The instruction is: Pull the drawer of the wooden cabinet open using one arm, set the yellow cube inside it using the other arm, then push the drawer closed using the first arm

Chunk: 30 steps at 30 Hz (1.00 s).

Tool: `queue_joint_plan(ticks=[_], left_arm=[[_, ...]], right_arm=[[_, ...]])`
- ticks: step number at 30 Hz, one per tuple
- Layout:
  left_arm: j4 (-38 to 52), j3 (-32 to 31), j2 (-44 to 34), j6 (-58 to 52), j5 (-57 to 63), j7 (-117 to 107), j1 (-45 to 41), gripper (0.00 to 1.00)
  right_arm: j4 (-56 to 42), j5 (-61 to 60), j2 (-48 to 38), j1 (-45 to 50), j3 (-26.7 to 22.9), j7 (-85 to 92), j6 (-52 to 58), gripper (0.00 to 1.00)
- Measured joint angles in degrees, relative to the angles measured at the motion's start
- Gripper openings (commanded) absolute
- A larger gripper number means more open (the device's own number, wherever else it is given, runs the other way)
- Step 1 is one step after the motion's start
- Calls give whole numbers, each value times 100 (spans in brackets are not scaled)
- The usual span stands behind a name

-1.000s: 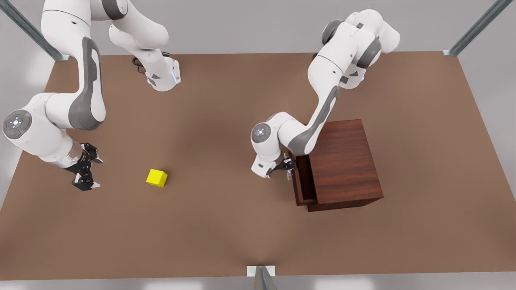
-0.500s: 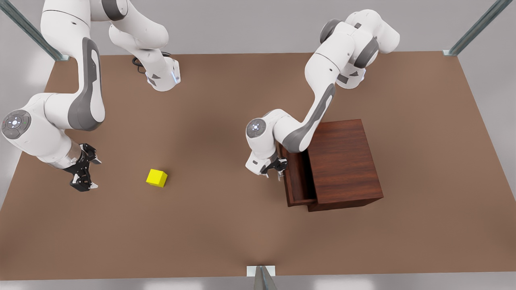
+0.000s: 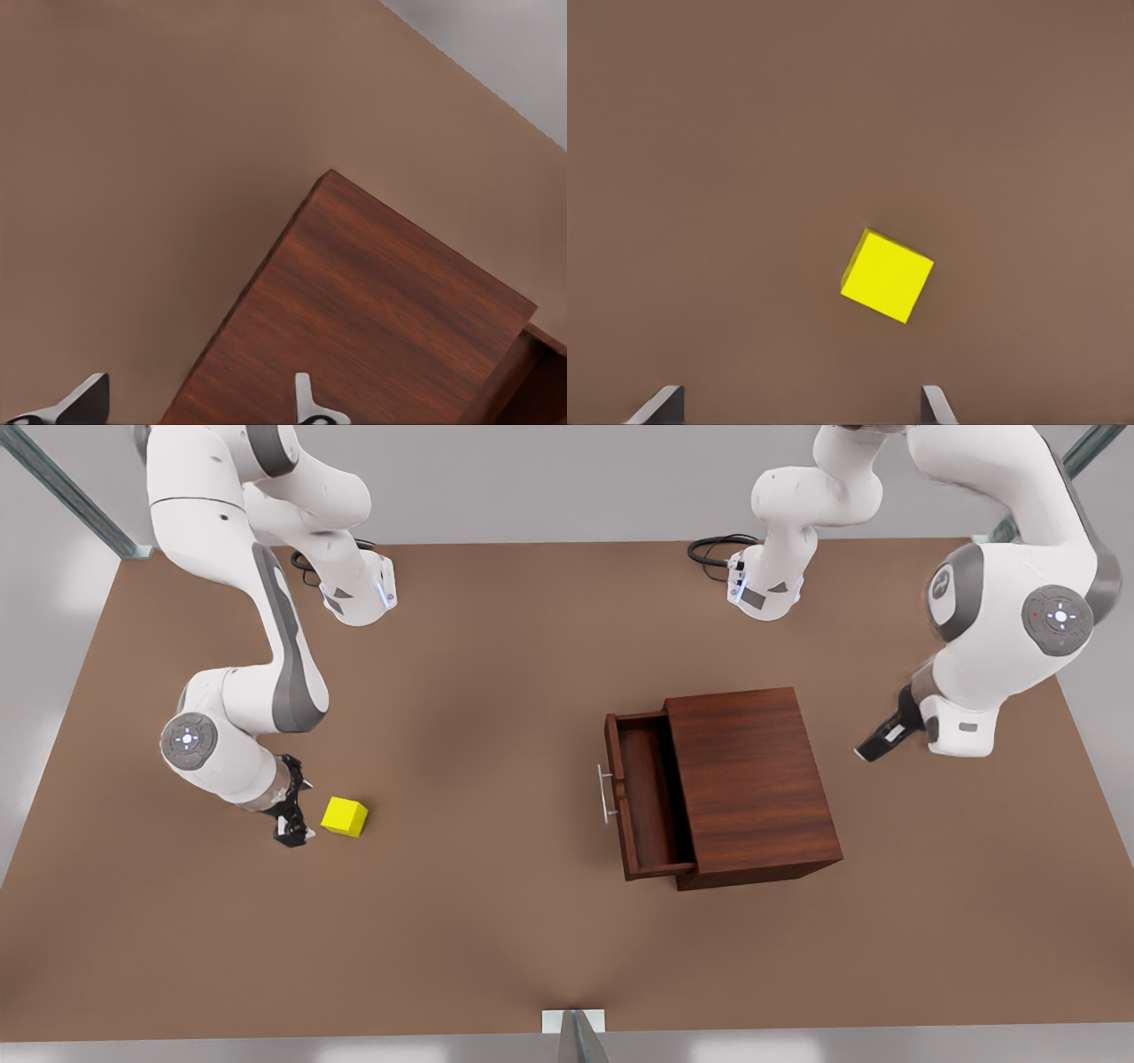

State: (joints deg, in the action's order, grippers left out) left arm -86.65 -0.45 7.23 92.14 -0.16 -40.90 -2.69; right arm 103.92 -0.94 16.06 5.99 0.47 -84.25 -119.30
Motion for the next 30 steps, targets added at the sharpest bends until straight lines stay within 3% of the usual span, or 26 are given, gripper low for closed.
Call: queue_joint_plan(ticks=[6, 12, 30], left_arm=[[286, 22, 67, -278, -429, 951, -209, 100], [275, -124, 54, -415, -509, 1420, -393, 100], [256, -94, 77, -347, -217, 2271, -237, 100]], right_arm=[[1082, -20, -87, 230, 11, -396, -1187, 100], [1160, -28, 300, 225, -39, -902, -2045, 100], [1912, 162, 504, 193, -302, -2031, -2532, 100]])
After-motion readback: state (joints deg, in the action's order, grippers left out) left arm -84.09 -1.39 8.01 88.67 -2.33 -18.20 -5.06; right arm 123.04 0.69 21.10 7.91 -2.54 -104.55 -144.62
